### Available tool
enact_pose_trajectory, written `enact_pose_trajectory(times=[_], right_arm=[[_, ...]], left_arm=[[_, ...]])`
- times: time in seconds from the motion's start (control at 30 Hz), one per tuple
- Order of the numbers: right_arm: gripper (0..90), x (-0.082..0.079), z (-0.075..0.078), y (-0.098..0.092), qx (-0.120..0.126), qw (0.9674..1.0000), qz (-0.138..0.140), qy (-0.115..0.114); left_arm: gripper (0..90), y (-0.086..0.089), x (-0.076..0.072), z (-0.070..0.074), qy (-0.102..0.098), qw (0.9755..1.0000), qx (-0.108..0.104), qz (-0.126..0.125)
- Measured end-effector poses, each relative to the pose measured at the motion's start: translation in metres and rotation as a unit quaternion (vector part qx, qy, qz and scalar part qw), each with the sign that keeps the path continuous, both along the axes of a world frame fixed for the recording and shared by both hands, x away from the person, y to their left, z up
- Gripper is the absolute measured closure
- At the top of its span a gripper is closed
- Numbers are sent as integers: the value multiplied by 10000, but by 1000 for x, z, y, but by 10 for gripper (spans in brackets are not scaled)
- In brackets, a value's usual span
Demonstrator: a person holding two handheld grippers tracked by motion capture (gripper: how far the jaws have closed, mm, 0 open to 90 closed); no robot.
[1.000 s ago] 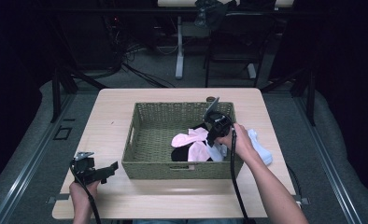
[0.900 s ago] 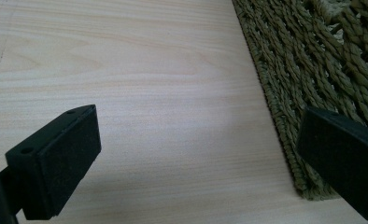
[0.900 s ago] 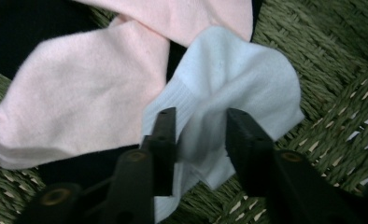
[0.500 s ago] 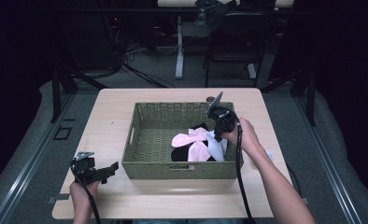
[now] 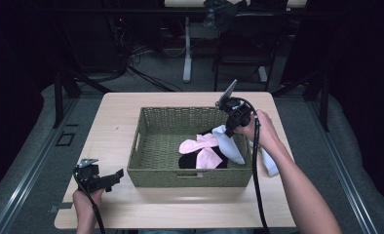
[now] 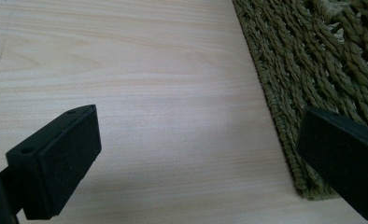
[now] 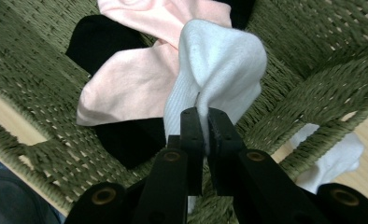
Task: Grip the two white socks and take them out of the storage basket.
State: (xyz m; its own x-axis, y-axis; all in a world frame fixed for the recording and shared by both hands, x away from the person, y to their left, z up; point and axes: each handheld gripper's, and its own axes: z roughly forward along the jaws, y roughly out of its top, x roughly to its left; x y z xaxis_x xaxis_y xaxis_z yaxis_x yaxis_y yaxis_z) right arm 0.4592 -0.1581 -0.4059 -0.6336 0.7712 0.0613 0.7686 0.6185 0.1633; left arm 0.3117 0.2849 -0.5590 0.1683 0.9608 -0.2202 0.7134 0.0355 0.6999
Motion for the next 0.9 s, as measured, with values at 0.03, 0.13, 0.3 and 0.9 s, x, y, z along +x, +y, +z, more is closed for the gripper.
enact_pose_trajectory(times=[0.03,0.13,0.3,0.9], right_arm=[[858,0,3,0,28,10000,27,-13],[859,-1,16,1,75,9999,53,-55],[859,0,27,2,130,9998,95,-115],[859,2,73,1,171,9992,64,-346]], left_arm=[[5,0,0,0,-1,10000,-1,0],[5,0,0,0,1,10000,-2,-1],[5,0,0,0,19,10000,1,-17],[5,0,0,0,-17,10000,2,3]])
